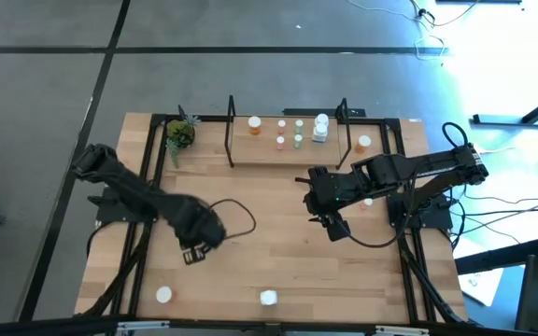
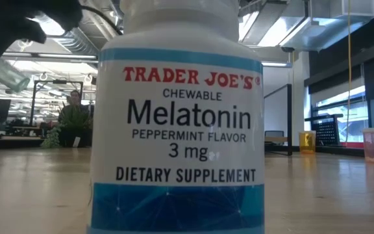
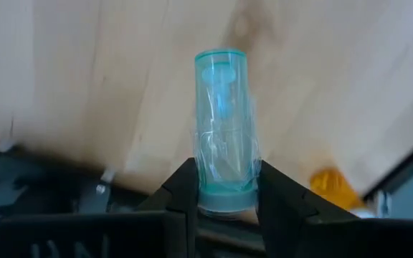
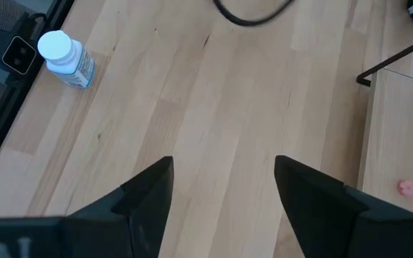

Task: Pick and place medicine bottles onto shelf by color
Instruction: Put the green pill bottle on the shelf aligned with the green bottles

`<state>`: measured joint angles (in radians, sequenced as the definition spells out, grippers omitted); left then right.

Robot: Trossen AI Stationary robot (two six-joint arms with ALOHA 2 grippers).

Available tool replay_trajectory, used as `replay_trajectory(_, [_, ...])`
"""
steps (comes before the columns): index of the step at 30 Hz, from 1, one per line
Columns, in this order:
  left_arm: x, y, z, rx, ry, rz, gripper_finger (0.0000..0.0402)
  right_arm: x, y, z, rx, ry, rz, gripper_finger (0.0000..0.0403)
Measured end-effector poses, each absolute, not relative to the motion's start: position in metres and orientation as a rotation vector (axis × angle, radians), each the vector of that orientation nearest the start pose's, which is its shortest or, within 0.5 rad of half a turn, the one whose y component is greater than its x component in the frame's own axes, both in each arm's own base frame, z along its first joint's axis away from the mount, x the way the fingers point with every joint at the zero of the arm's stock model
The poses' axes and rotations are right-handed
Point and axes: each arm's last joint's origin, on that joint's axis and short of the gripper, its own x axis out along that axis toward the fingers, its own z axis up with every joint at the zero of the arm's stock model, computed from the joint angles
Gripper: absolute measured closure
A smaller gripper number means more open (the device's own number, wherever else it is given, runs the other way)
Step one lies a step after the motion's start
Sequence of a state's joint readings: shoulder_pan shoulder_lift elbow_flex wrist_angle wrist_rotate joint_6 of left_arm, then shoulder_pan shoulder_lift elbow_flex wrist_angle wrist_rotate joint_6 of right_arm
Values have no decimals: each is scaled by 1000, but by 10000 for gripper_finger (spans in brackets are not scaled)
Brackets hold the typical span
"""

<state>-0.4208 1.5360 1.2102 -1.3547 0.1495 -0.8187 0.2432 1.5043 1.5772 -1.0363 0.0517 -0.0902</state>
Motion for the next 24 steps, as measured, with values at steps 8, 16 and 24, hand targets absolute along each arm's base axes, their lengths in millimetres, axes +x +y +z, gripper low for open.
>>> replay_trajectory(8, [230,-64,252,-522,1991,291,313,289,70,365,-225,947,220,157])
replay_trajectory(16, [252,-55,217,-611,2143,216,313,289,70,365,-225,946,220,157])
replay_trajectory(24, [267,-55,178,-535,2282,166,308,289,70,365,-224,946,220,157])
